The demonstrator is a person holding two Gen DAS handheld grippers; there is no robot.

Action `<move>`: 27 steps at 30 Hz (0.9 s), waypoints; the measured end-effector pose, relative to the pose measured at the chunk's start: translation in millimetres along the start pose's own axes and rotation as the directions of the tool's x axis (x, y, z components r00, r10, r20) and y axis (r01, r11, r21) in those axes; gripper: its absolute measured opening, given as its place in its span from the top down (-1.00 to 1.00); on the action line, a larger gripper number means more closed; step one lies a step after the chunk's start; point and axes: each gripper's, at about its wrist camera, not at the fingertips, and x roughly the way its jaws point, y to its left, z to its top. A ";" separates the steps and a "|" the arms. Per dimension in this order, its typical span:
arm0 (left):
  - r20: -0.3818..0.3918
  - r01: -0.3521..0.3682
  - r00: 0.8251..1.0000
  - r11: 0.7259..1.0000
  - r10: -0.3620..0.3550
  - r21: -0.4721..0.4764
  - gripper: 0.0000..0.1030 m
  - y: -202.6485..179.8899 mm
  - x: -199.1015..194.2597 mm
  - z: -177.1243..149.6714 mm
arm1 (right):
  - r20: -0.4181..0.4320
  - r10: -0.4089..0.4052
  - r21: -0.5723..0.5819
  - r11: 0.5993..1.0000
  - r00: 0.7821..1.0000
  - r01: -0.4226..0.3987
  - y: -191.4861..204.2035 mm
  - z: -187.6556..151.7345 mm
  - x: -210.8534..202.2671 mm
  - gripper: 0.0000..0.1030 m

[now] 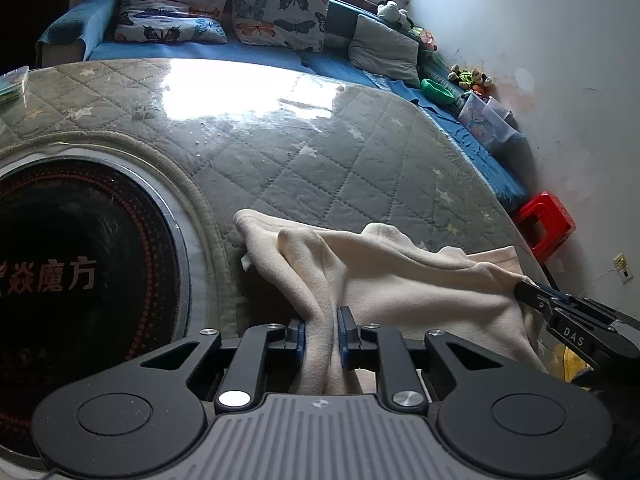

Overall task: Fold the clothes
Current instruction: 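Lift the grasped edge with both grippers and fold it over the shirt, then lower the folded edge and open both grippers to release it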

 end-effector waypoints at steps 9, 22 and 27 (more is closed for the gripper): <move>0.013 -0.035 0.999 0.999 0.035 0.037 0.24 -1.7 -5.5 -0.6 | 0.025 0.060 -0.029 0.998 0.998 -0.060 14.5 9.0 -4.5 0.70; 0.074 -0.081 0.994 0.992 0.074 0.094 0.01 2.4 -18.8 3.2 | -0.046 0.170 -0.036 0.985 0.984 -0.172 52.7 23.9 45.5 0.69; 0.073 -0.092 0.994 0.990 0.084 0.103 -0.02 3.8 -17.6 2.2 | -0.053 0.153 -0.032 0.987 0.987 -0.155 55.8 22.3 62.3 0.60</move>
